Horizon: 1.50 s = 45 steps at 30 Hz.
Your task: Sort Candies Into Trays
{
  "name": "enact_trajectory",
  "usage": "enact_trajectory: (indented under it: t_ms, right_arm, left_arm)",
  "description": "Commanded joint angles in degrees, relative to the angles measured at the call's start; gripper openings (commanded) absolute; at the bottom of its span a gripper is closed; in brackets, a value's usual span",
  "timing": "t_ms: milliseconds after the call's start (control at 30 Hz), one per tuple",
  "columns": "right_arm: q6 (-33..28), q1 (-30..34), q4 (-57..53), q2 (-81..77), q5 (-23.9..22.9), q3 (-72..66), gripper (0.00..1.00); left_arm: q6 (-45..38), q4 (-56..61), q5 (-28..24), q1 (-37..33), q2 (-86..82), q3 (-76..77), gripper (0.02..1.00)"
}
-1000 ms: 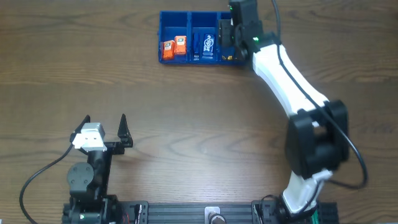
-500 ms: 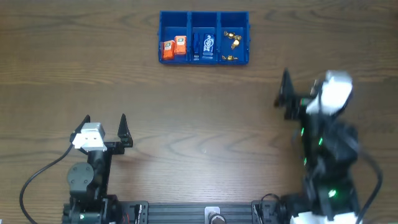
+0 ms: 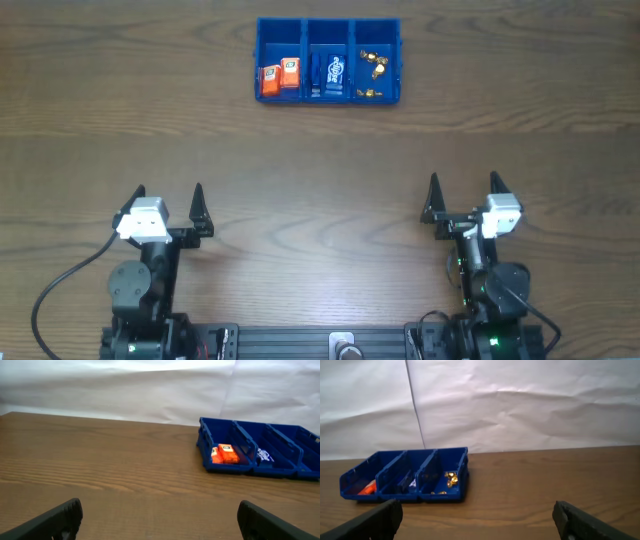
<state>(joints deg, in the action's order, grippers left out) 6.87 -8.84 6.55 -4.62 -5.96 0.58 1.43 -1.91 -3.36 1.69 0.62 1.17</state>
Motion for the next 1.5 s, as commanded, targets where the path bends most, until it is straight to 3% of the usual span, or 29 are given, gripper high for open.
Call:
enact_trajectory:
  t_ms: [33, 200, 1500]
  right_arm:
    - [-0.79, 1.11, -2.56, 3.58, -1.27, -0.15, 0.998]
    - [-0.79, 1.16, -7.54, 4.46, -5.64, -0.2, 0.996]
    - [-0.79, 1.2, -10.12, 4.28, -5.57, -0.11, 0.998]
  left_arm:
    - [-0.61, -2.34, -0.7, -0.17, -0.28, -0.87, 0.996]
    - [-0.61, -2.34, -0.7, -0.17, -0.28, -0.87, 0.998]
    - [-0.61, -2.34, -0.7, -0.17, -0.28, -0.87, 0.998]
